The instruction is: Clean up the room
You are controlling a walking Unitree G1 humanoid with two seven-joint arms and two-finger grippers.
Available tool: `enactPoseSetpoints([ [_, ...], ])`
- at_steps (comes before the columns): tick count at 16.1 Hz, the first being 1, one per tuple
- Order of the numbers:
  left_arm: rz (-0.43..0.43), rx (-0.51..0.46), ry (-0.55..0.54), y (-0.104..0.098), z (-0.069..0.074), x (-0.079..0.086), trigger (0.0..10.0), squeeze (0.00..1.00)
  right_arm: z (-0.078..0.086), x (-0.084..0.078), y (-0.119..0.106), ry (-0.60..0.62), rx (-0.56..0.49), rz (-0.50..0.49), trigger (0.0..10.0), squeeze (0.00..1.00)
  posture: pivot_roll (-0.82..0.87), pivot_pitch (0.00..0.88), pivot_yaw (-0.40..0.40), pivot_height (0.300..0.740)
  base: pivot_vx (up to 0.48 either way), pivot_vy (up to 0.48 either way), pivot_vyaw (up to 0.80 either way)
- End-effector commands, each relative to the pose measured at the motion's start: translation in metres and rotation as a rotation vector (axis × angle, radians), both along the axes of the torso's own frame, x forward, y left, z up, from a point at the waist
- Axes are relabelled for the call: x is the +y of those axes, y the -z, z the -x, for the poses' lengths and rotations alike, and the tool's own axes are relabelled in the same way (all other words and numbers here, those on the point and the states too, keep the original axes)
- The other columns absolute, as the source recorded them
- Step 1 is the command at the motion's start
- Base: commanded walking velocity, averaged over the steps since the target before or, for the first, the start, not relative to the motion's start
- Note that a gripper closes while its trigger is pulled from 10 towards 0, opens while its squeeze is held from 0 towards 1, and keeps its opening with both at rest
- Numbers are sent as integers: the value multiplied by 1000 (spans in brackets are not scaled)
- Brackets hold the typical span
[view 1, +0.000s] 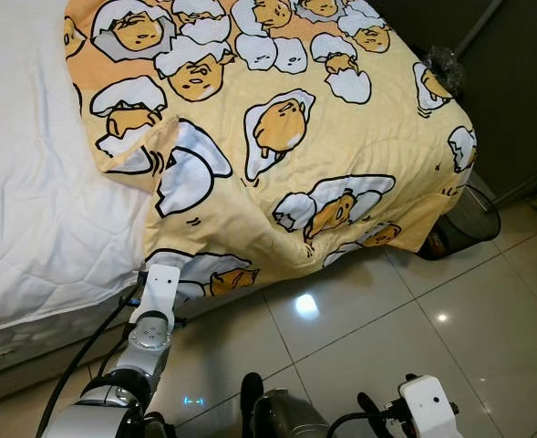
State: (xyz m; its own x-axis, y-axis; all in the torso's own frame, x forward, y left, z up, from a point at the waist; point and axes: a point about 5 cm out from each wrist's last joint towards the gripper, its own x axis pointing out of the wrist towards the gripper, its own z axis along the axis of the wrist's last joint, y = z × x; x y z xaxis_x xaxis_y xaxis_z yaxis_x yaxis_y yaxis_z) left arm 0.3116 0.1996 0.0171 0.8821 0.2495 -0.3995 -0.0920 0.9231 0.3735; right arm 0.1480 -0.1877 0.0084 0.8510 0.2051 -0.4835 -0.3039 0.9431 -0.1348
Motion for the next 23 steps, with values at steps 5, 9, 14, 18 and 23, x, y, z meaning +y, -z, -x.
enactPoseSetpoints([
  [5,-1,88,162,17,13,-16,0,0,7,-5,12,17,57,20,10000,0,-136,296,-191,740,0,0,0],
  [9,-19,153,296,33,31,-19,10000,0,-5,-1,13,23,43,14,10000,0,-93,245,-148,740,0,0,0],
  [14,-21,233,352,57,62,-20,10000,0,-14,6,17,18,34,-2,10000,0,-72,244,-140,740,-181,0,0],
  [18,57,274,428,66,72,-49,10000,0,-16,6,20,1,41,1,10000,0,-60,241,-152,740,-112,0,0],
  [23,184,588,725,95,123,-120,10000,0,-22,9,20,-31,47,7,10000,0,-72,228,-165,740,0,0,0],
])
